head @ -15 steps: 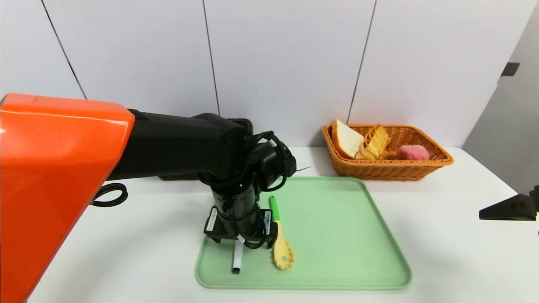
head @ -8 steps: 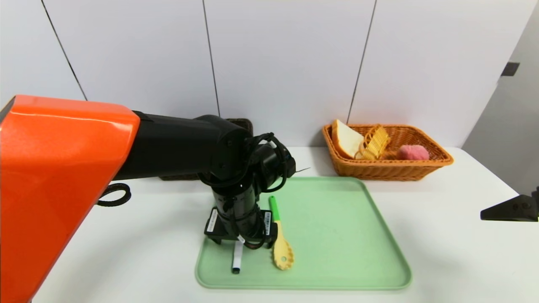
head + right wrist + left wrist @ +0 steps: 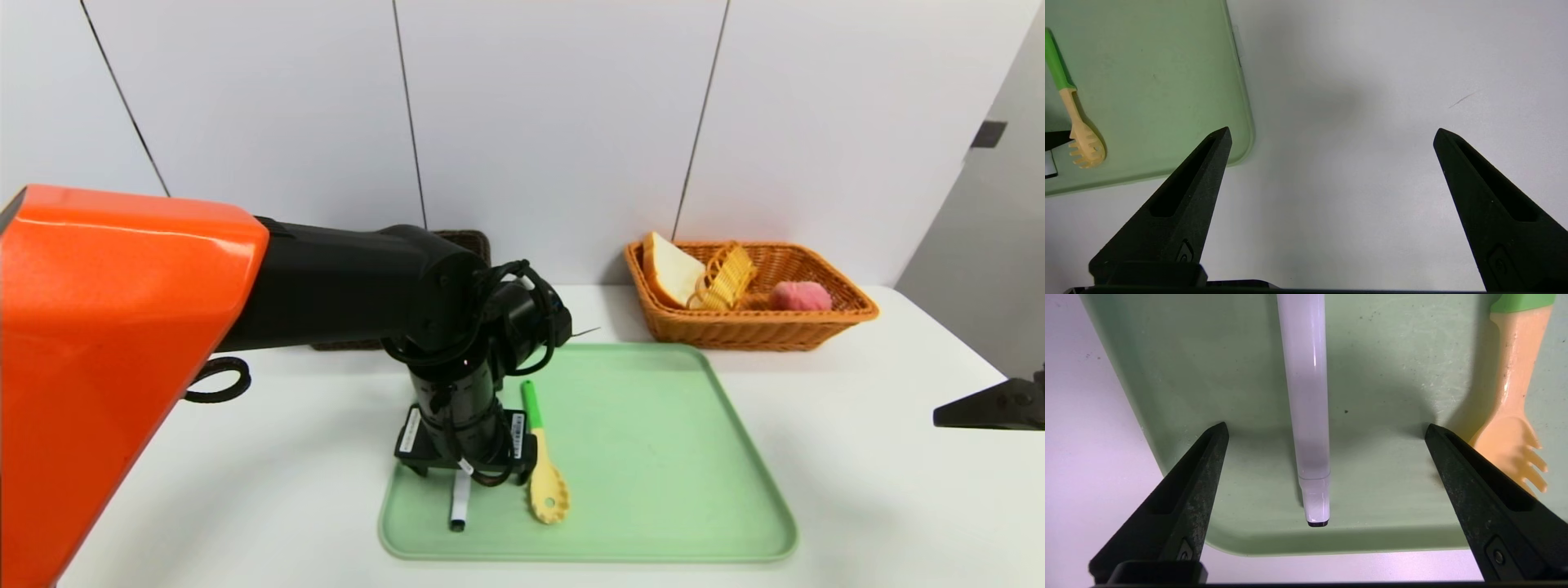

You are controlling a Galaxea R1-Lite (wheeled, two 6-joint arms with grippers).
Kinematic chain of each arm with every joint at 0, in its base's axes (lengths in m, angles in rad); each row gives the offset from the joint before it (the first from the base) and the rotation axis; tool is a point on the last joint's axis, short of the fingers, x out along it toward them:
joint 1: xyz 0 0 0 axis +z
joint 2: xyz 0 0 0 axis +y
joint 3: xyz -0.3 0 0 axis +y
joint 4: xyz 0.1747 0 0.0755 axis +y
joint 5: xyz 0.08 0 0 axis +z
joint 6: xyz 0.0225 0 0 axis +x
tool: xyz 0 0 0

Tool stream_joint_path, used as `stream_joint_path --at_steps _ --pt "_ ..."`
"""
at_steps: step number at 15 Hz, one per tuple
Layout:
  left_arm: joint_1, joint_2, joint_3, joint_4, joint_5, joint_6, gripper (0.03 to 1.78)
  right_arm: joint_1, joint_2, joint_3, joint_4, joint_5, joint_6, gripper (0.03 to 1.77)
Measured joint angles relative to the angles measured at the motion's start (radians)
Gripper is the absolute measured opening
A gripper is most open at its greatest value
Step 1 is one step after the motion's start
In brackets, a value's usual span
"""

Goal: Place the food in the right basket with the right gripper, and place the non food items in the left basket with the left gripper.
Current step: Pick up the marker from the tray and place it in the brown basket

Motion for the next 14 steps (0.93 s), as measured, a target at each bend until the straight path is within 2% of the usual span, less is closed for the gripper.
stream_joint_path --at_steps 1,2,5,8,9,10,14 --pt "0.000 0.000 0.000 -0.003 0.000 0.000 1.69 0.000 -0.003 0.000 0.000 0.000 -0.001 1.71" --pt "0.000 0.000 0.000 -0.004 0.000 0.000 1.58 0.000 -0.004 0.000 0.000 0.000 0.000 1.71" --pt "0.001 0.003 -0.001 -0.010 -0.001 -0.012 1.12 0.000 -0.007 0.000 0.000 0.000 0.000 1.71" --pt "0.002 0.007 -0.001 -0.011 -0.001 -0.017 0.81 0.000 -0.007 0.000 0.000 0.001 0.000 1.71" --pt "0.002 0.008 0.000 -0.011 0.000 -0.017 0.43 0.000 -0.007 0.000 0.001 0.001 -0.001 1.71" --pt "0.002 0.008 0.000 -0.013 -0.003 -0.017 0.15 0.000 -0.007 0.001 0.000 0.001 0.000 1.71" --pt "0.002 0.002 -0.002 -0.011 -0.009 -0.017 0.15 0.000 -0.007 -0.001 0.000 0.001 0.000 1.71"
